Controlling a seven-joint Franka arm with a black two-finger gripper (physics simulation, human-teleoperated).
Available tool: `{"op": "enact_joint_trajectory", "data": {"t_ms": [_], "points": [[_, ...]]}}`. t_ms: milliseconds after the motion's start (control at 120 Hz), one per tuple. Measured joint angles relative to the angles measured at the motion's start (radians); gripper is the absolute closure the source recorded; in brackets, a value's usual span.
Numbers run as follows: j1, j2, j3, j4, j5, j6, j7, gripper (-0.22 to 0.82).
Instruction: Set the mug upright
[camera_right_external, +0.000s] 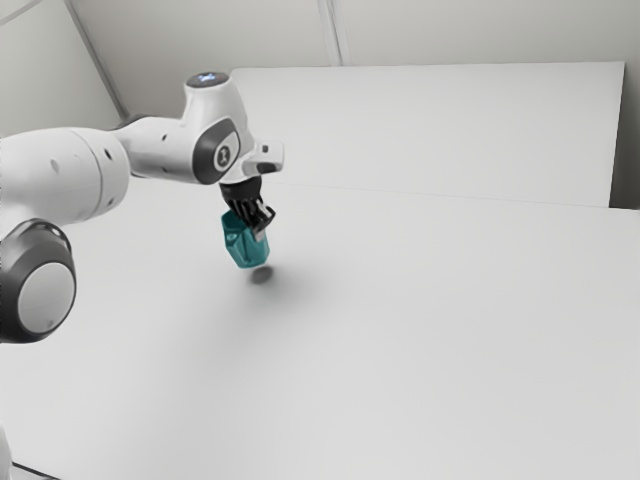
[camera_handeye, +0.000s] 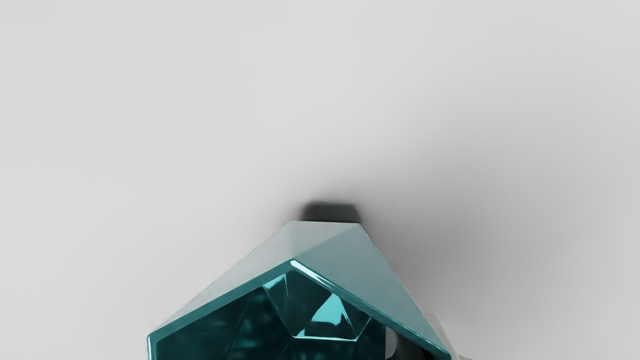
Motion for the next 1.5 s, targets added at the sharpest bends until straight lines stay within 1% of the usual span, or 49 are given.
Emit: {"op": "enact_joint_trajectory", "data": {"t_ms": [300,408,567,600,725,775,842,925,1000,1133,1200,1333,1367,1408,1433,1500], "points": [[0.023,0.052,-0.028,0.004,-0.007,0.014,-0.053,0.79],[0.046,0.067,-0.057,0.006,-0.008,0.024,-0.066,0.79],[0.05,0.075,-0.063,0.007,-0.007,0.034,-0.081,0.78],[0.049,0.075,-0.063,0.009,-0.006,0.035,-0.083,0.74],[0.046,0.074,-0.064,0.011,-0.003,0.038,-0.088,0.45],[0.044,0.073,-0.063,0.011,-0.001,0.039,-0.089,0.36],[0.043,0.068,-0.063,0.013,0.005,0.039,-0.09,0.26],[0.04,0.061,-0.063,0.015,0.012,0.039,-0.092,0.18],[0.04,0.037,-0.063,0.014,0.016,0.037,-0.093,0.12],[0.045,-0.058,-0.054,0.013,0.024,0.009,-0.094,0.07],[0.049,-0.102,-0.051,0.041,0.042,-0.03,-0.096,0.05],[0.057,-0.169,-0.046,0.129,0.066,-0.15,-0.101,0.03],[0.078,-0.183,-0.063,0.151,0.074,-0.183,-0.102,0.02],[0.146,-0.212,-0.126,0.164,0.085,-0.221,-0.104,0.02],[0.176,-0.228,-0.152,0.169,0.091,-0.243,-0.105,0.02],[0.219,-0.263,-0.183,0.181,0.104,-0.298,-0.107,0.01]]}}
